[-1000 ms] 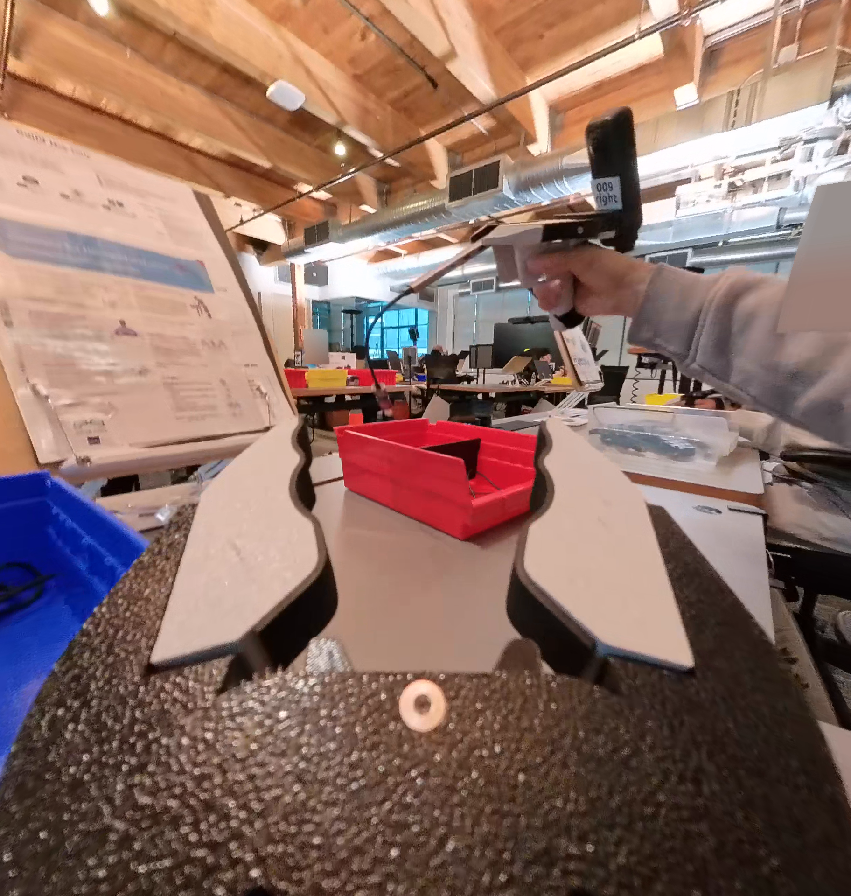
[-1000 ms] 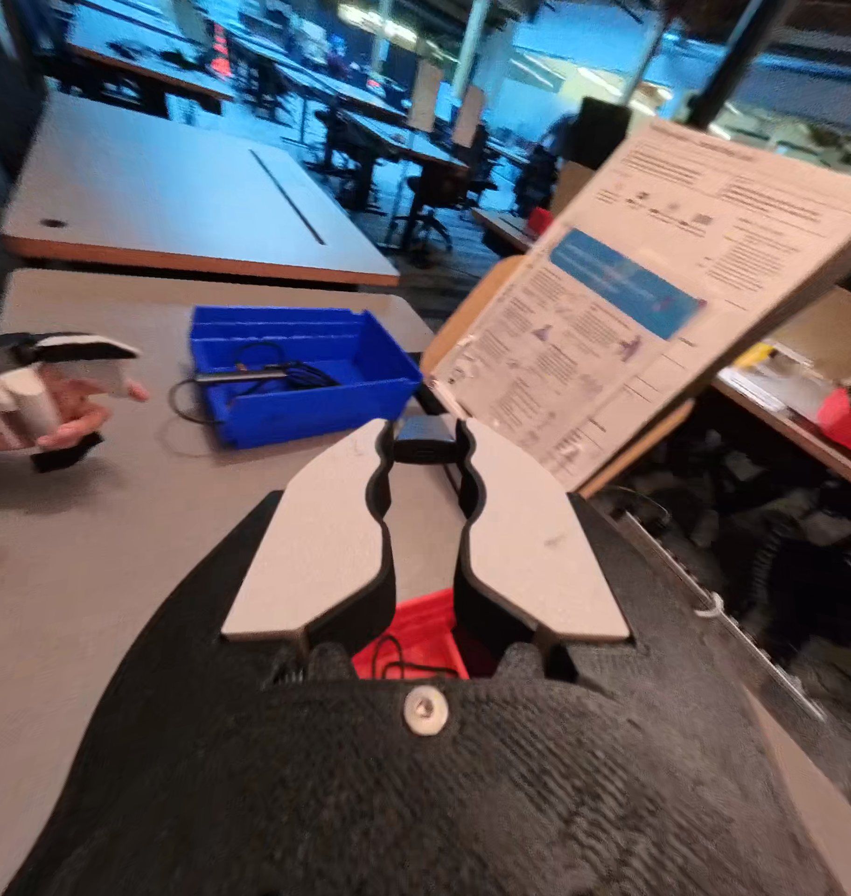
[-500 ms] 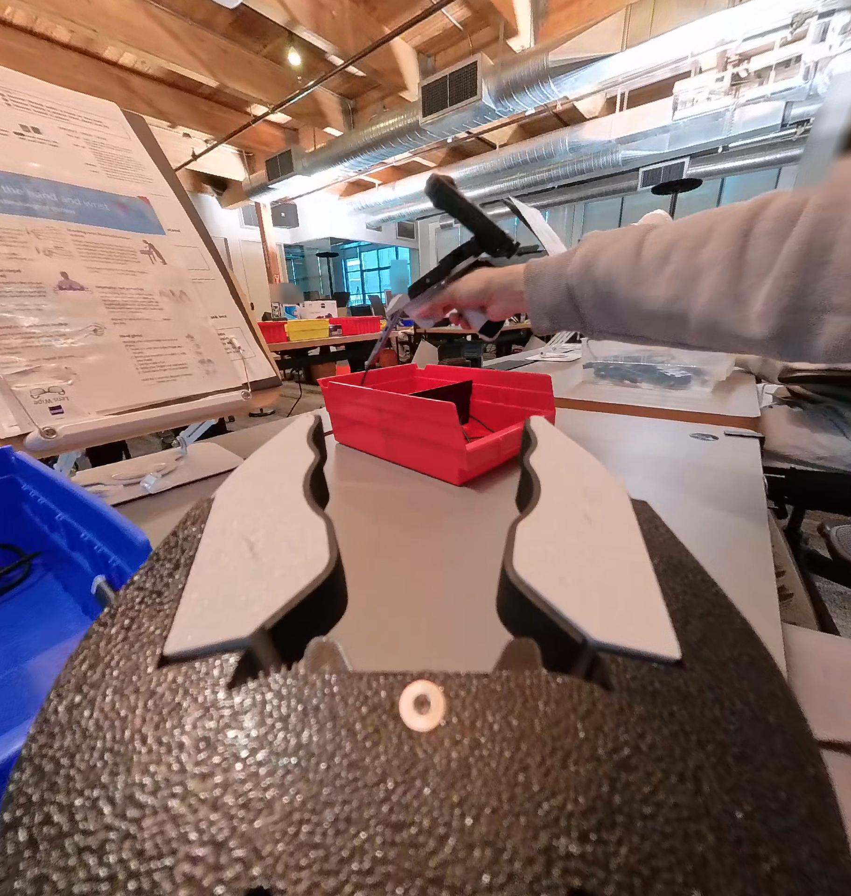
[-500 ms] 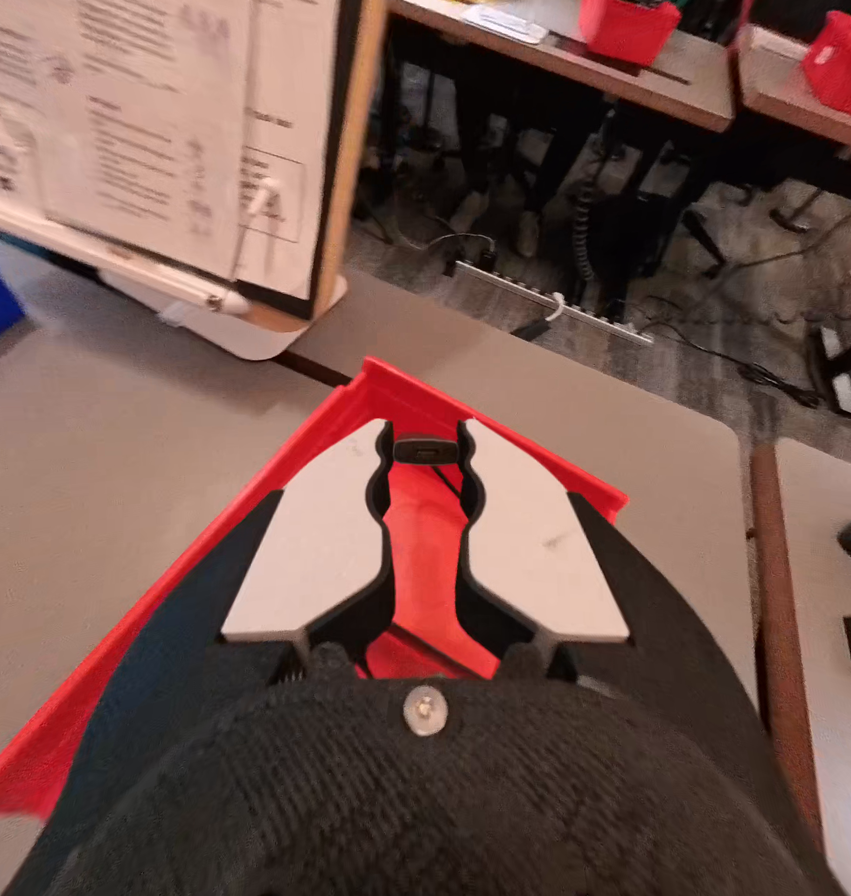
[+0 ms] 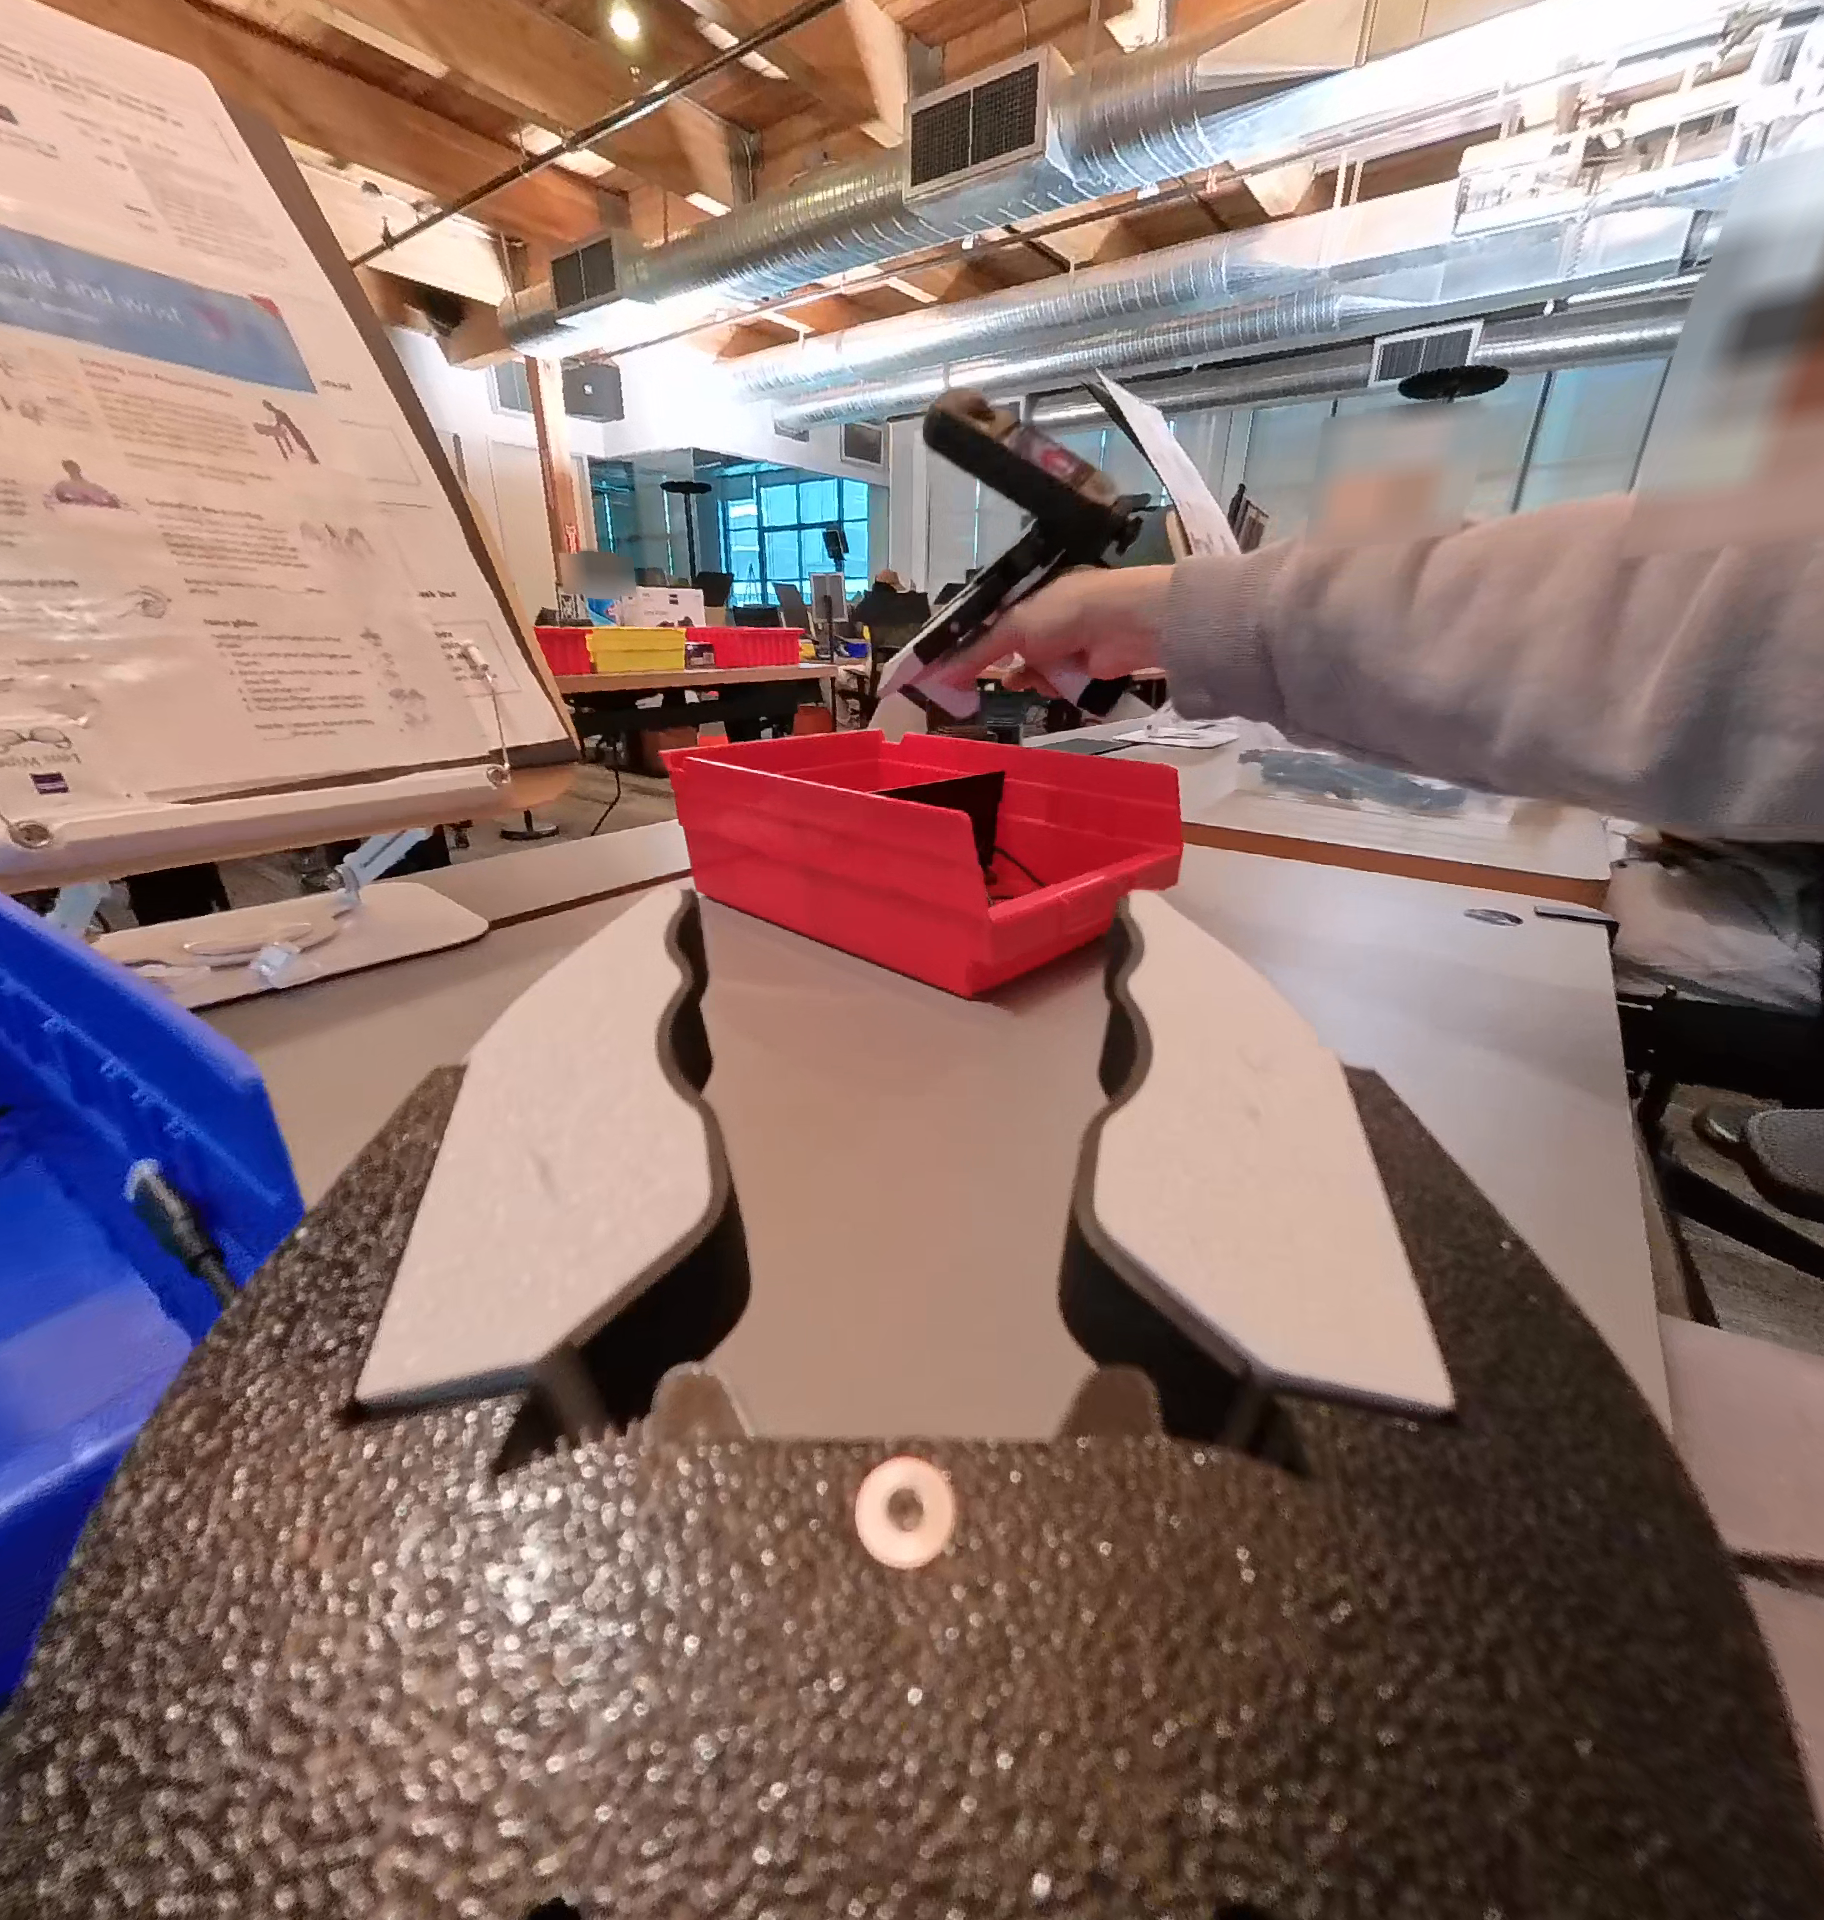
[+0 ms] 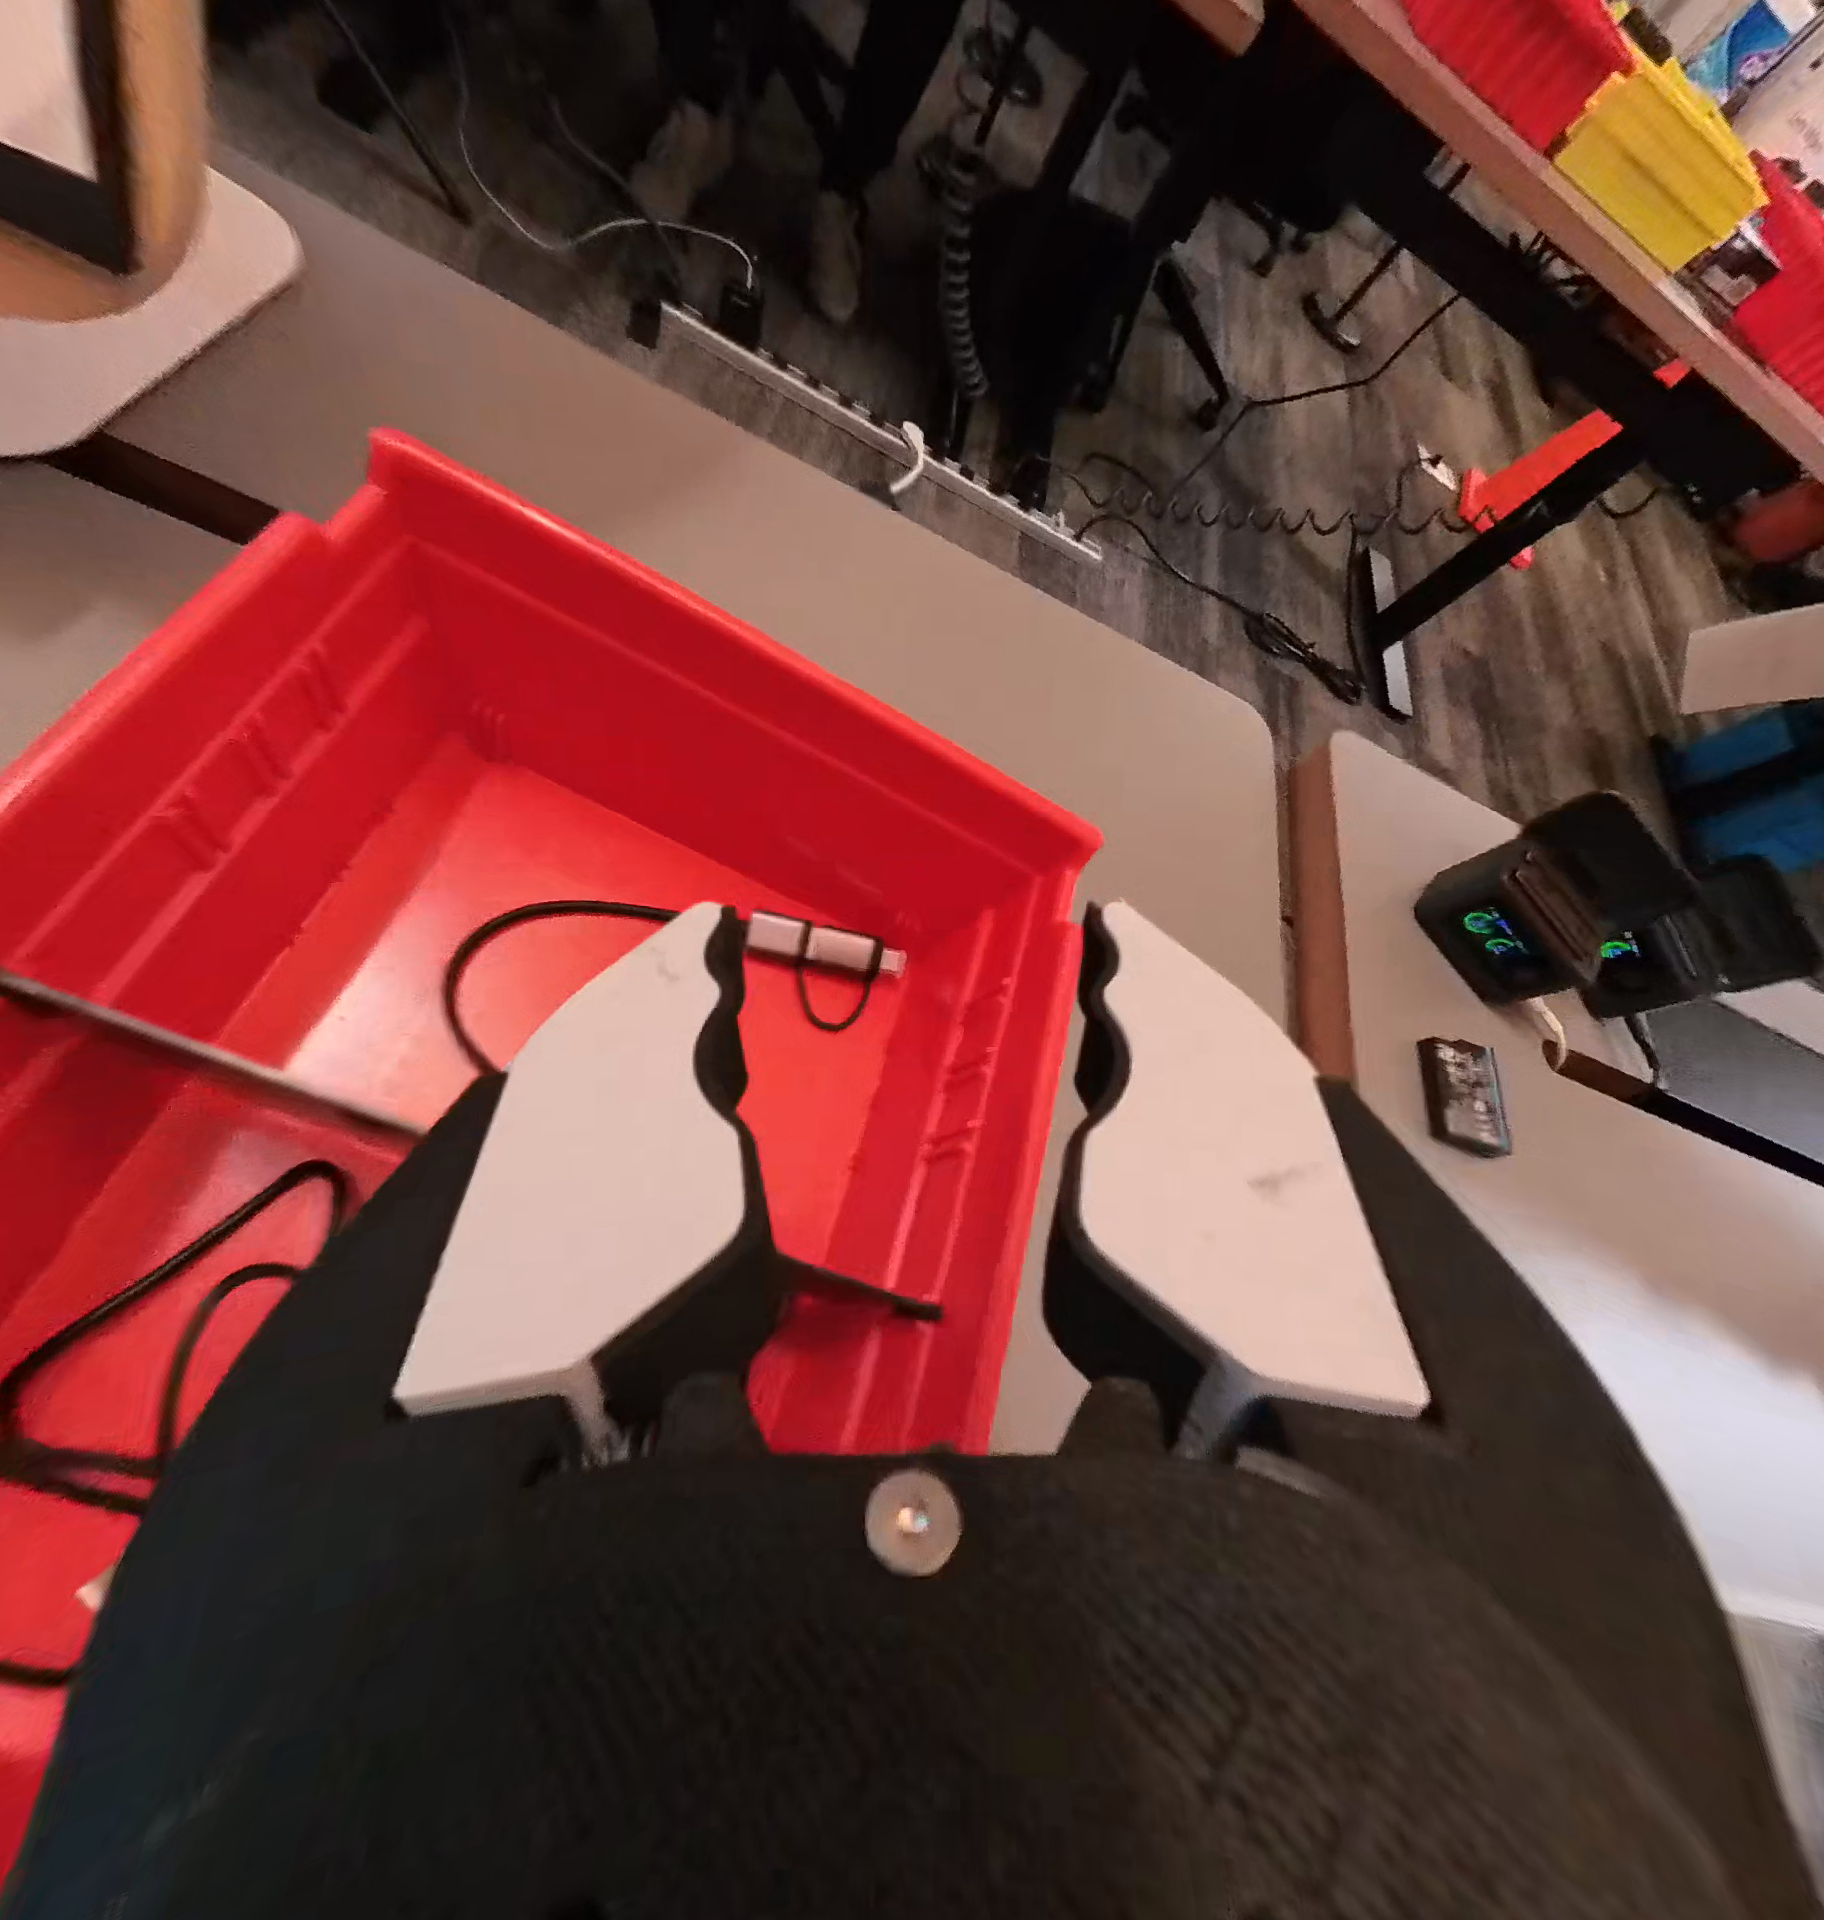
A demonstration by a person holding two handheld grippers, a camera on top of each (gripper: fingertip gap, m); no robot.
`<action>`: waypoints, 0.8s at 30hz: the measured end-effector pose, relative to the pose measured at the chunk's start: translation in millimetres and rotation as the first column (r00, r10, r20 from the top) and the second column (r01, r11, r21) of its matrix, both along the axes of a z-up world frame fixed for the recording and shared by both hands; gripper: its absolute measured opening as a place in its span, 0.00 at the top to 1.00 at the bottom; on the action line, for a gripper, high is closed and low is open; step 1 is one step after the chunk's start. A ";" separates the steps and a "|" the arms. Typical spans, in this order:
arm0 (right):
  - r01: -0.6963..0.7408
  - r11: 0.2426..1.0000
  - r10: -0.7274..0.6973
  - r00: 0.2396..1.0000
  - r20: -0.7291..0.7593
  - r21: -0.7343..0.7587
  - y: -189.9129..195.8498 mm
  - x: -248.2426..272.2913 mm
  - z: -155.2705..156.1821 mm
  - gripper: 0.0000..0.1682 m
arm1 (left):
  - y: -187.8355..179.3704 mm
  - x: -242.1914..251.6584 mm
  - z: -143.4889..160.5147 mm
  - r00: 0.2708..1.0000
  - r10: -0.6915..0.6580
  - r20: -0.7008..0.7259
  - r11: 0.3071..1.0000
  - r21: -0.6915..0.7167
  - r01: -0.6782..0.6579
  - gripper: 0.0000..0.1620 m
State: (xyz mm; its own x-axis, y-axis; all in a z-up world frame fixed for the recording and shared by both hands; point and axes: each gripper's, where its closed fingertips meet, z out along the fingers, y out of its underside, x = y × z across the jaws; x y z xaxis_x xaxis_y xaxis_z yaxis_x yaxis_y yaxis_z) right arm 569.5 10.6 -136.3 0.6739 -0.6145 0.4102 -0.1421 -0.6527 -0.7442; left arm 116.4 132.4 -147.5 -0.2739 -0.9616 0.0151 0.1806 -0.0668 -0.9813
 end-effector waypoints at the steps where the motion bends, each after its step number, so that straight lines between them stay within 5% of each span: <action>1: -0.022 0.999 0.023 1.000 -0.021 0.050 1.4 -12.1 2.2 0.64 | -1.4 0.8 -1.3 1.000 -0.004 -0.005 1.000 0.004 0.004 0.55; 6: -0.263 0.864 0.311 0.949 -0.046 0.429 26.3 -136.3 8.6 0.68 | 3.3 4.4 -8.0 0.997 0.044 -0.063 0.998 0.056 -0.040 0.57; 9: -0.355 0.766 0.434 0.900 -0.024 0.535 31.0 -212.6 -6.6 0.68 | 29.2 6.5 -15.0 0.970 0.194 -0.146 0.980 0.079 -0.184 0.61; 14: -0.461 0.739 0.521 0.853 0.017 0.491 31.4 -276.3 -30.3 0.69 | 109.9 -15.2 -37.1 0.746 0.564 -0.354 0.816 0.100 -0.569 0.61; 18: -0.533 0.753 0.564 0.825 0.040 0.385 26.8 -284.6 -40.9 0.68 | 163.2 -41.1 -68.3 0.511 0.727 -0.459 0.659 0.258 -0.706 0.55; 24: -0.521 0.724 0.573 0.819 0.027 0.453 16.7 -285.2 -27.4 0.68 | 184.7 -37.3 -81.0 0.473 0.748 -0.466 0.634 0.290 -0.716 0.62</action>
